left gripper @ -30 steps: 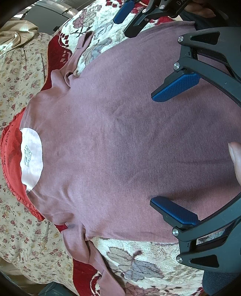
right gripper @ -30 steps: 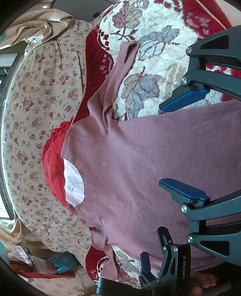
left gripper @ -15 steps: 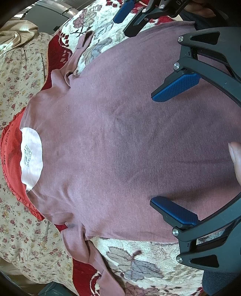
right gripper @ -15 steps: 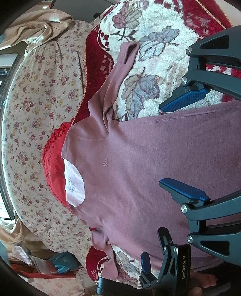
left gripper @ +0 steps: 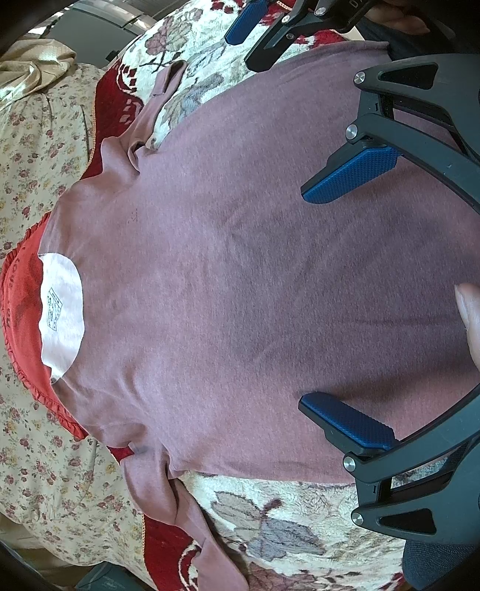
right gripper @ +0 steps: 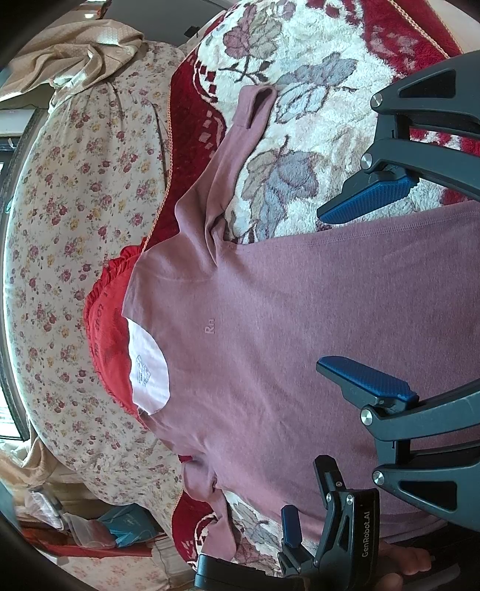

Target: Fold small clothes

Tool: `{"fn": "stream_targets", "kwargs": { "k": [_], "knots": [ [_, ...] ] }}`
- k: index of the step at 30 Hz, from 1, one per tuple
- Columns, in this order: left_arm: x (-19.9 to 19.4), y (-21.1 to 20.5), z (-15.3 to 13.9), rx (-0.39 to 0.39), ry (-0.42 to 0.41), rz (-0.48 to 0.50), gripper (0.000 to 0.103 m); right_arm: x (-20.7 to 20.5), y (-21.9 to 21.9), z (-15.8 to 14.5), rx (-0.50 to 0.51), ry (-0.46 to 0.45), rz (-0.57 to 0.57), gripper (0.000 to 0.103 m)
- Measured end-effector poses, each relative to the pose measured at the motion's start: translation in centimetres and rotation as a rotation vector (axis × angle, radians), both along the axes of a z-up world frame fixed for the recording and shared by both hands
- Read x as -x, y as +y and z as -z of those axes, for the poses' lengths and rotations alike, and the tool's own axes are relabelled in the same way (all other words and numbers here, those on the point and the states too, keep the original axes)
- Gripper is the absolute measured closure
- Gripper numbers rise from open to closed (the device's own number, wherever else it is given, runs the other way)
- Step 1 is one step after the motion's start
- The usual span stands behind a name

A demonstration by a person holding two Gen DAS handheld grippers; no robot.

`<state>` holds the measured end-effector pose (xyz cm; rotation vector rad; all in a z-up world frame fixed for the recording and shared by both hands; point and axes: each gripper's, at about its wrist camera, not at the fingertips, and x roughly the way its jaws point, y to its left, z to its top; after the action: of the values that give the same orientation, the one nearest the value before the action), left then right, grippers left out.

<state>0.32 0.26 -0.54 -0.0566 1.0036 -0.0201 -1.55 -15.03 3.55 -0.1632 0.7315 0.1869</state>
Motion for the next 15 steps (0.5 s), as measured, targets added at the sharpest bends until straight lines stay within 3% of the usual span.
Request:
{"fn": "stream_targets", "kwargs": {
  "k": [15],
  "knots": [
    [0.02, 0.1, 0.08, 0.0, 0.001, -0.001, 0.0, -0.02, -0.05, 0.0, 0.011, -0.001, 0.001, 0.031]
  ]
}}
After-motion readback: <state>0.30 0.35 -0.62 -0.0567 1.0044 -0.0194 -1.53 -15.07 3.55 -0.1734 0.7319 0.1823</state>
